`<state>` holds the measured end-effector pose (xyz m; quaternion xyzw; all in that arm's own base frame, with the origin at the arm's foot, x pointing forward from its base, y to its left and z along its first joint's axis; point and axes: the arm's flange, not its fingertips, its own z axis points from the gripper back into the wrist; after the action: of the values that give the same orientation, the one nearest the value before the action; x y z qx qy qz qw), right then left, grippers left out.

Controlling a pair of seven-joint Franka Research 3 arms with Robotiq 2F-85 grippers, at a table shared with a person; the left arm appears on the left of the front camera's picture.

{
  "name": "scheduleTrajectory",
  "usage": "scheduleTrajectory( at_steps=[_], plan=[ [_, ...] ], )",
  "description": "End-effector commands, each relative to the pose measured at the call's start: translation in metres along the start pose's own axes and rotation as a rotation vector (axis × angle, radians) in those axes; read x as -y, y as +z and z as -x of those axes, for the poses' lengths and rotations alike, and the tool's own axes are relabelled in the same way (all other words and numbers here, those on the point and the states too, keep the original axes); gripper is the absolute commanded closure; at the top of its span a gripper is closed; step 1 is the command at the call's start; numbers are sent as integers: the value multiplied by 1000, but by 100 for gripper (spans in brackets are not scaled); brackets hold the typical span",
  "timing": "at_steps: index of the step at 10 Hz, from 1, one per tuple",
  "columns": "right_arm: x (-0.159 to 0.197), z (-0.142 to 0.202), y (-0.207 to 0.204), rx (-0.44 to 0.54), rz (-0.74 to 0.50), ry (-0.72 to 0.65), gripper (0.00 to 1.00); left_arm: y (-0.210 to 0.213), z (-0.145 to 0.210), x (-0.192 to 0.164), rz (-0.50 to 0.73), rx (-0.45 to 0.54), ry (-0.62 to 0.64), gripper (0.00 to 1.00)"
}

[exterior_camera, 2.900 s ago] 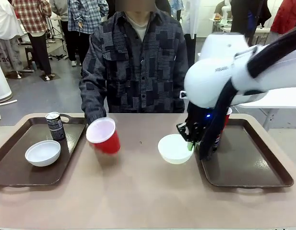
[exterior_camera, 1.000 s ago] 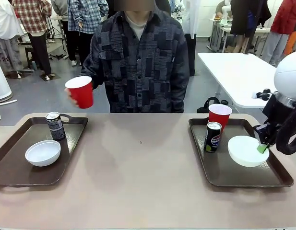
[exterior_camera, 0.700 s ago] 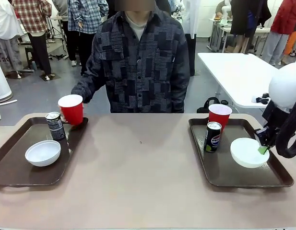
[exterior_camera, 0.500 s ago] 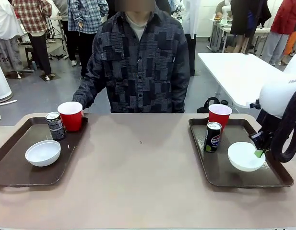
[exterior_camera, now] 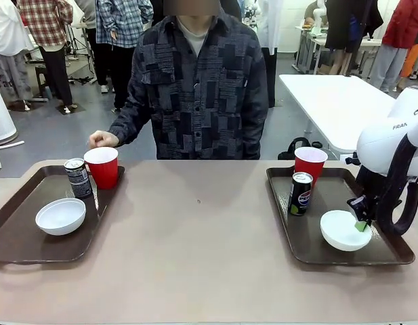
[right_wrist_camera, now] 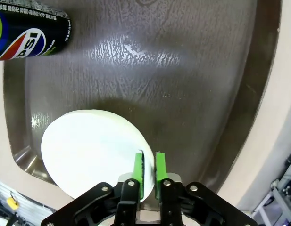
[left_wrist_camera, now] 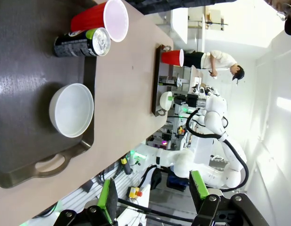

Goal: Prepare tableware on both trays.
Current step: Pick up a Picnic Bowl from the table and place it on a Handle tray.

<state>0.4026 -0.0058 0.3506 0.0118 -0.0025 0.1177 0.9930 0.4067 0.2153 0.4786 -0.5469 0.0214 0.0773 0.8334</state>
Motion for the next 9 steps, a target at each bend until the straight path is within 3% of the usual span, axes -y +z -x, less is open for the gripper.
scheduleTrajectory(
  at_steps=[1,2,3,4,5,6,7,8,9],
  plan=[
    [1,5,6,8,-28,31,0,3,1,3,-1,-8,8,19],
    [0,10,13,12,-26,24,72,3,1,3,-1,-8,8,19],
    [-2,18,25,30,-32,21,0,3,1,3,-1,-8,8,19],
    [-4,27,40,40,-45,22,52,3,1,3,-1,-8,8,19],
    [-5,34,54,34,-60,7,0,3,1,3,-1,-8,8,19],
    [-4,40,69,39,-71,-7,32,3,1,3,-1,-8,8,19],
    [-7,47,82,40,-73,-20,0,3,1,3,-1,-8,8,19],
    [-8,52,92,44,-70,-37,12,3,1,3,-1,-8,8,19],
    [-12,58,102,41,-67,-60,0,3,1,3,-1,-8,8,19]
  ],
)
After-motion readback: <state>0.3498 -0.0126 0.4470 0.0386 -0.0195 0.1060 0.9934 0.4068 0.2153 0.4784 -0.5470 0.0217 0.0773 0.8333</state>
